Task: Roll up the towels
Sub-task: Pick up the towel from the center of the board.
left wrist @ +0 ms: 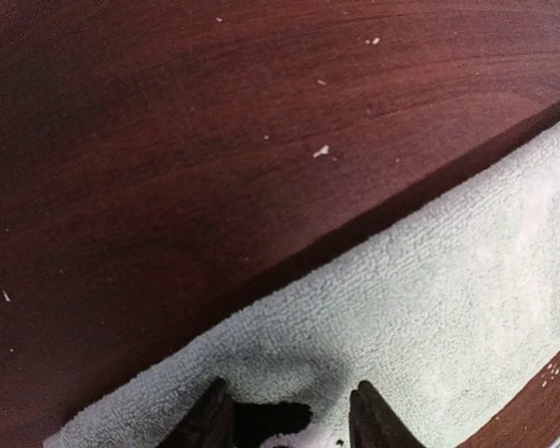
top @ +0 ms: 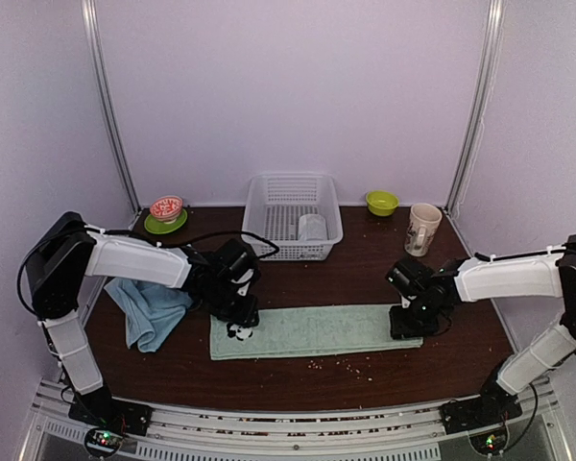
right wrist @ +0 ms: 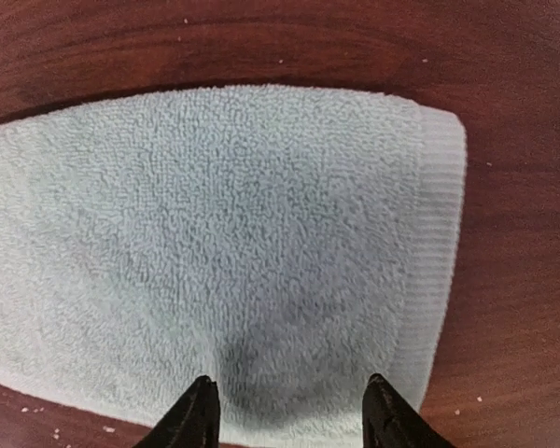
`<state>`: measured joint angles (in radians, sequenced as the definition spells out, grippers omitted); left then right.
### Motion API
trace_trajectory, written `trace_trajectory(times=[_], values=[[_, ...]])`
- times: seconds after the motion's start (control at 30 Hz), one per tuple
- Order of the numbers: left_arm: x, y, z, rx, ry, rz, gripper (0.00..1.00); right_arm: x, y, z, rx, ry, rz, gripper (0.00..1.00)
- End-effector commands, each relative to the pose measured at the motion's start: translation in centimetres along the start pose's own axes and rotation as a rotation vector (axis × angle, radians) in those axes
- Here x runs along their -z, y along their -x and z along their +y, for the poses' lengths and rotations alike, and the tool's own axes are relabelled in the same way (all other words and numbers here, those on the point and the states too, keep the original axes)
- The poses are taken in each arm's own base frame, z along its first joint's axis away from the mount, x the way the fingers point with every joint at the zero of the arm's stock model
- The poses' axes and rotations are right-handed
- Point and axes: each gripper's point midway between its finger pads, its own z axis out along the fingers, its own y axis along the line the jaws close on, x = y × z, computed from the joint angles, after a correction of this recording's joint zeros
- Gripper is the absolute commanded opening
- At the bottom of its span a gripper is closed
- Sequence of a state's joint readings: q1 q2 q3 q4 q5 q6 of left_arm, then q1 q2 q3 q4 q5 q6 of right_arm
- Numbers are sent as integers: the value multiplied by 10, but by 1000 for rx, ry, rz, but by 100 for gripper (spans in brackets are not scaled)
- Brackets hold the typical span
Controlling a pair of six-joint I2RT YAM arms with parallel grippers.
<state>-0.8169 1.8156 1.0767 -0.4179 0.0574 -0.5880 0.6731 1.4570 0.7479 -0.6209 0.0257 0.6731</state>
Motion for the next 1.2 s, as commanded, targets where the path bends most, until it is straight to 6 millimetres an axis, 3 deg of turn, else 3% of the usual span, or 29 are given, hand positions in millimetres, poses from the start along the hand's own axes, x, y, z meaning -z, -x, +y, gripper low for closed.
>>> trace_trajectory(times=[0.0,0.17,0.43,0.67,0.93,1.17], values=[[19,6,-9,-10,-63,-42,46,41,14,-7,-107,40,-84,54],[33,5,-14,0,-106,-76,50,58,25,-12,-375,172,-190,55],[44,7,-11,0,-97,-115,51,23,11,-33,-574,178,-151,54],[53,8,-11,3,-109,-152,50,0,-10,-48,-585,109,-88,53],[55,6,-8,6,-107,-168,50,-22,-46,-46,-512,66,95,46],[56,5,-6,5,-97,-173,50,-31,-77,-54,-512,48,161,26]])
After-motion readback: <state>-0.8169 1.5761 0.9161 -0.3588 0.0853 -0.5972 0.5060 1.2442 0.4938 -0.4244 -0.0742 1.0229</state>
